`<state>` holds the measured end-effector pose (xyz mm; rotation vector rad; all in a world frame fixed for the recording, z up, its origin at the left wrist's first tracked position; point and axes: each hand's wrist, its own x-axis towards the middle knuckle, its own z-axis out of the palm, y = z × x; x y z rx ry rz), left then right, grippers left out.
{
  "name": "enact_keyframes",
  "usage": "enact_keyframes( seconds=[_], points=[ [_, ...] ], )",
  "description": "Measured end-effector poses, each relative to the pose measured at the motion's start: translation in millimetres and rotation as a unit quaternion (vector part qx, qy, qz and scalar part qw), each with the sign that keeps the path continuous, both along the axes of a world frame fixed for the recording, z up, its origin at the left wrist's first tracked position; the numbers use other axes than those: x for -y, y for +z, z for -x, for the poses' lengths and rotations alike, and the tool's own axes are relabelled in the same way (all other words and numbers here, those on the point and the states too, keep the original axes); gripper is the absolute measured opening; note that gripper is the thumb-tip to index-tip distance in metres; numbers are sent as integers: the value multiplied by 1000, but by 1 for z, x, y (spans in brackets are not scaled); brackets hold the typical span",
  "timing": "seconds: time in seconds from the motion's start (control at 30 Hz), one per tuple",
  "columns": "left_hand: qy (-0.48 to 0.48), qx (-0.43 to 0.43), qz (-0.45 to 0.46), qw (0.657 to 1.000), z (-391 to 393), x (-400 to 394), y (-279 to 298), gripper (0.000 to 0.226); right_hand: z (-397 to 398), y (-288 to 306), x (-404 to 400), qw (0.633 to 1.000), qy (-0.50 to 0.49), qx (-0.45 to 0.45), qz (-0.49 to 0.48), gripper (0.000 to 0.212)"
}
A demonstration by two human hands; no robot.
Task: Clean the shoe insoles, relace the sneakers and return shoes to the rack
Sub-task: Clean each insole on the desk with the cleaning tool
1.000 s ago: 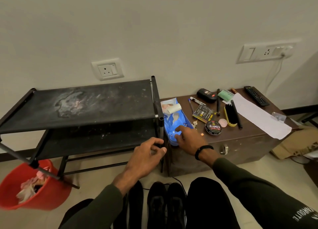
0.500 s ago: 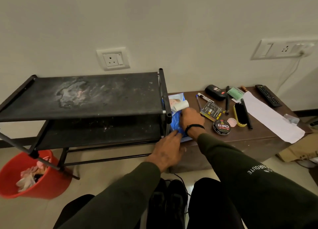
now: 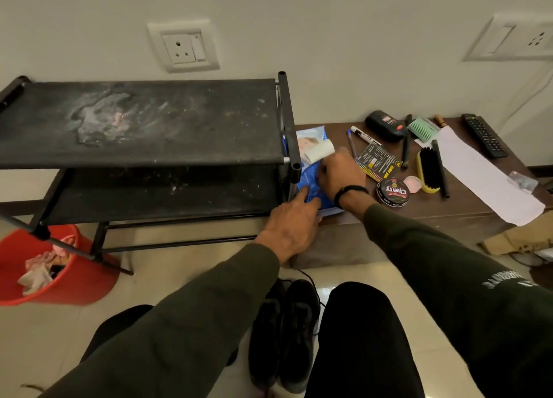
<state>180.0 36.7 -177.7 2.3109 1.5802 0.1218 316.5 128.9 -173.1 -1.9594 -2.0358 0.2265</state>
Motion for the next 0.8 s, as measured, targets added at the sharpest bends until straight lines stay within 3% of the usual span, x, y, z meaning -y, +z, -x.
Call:
enact_keyframes(
  seconds=[0.1, 0.3, 0.4, 0.53, 0.7, 0.73, 0.8],
  points=[
    [13, -12, 11, 1000, -4, -7, 3, 39, -13, 10, -4, 992, 30, -119, 32, 16],
    [23, 0, 4, 1000, -6, -3, 6, 39, -25, 34, 3, 927, -51, -360, 92, 18],
    [24, 1, 5, 1000, -4, -2, 10, 39, -27, 47, 2, 867, -112, -478, 84, 6],
    [15, -14, 20, 1000, -1, -4, 13, 40, -30, 62, 7, 759, -137, -630, 87, 4],
    [31, -41, 11, 999, -4, -6, 18, 37, -41, 88, 17, 670, -134, -726, 78, 4],
    [43, -38, 1, 998, -4, -5, 20, 38, -43, 91, 19, 660, -132, -735, 77, 4],
    [68, 15, -43, 997, -9, 3, 26, 41, -50, 92, 25, 676, -122, -723, 74, 6]
  ],
)
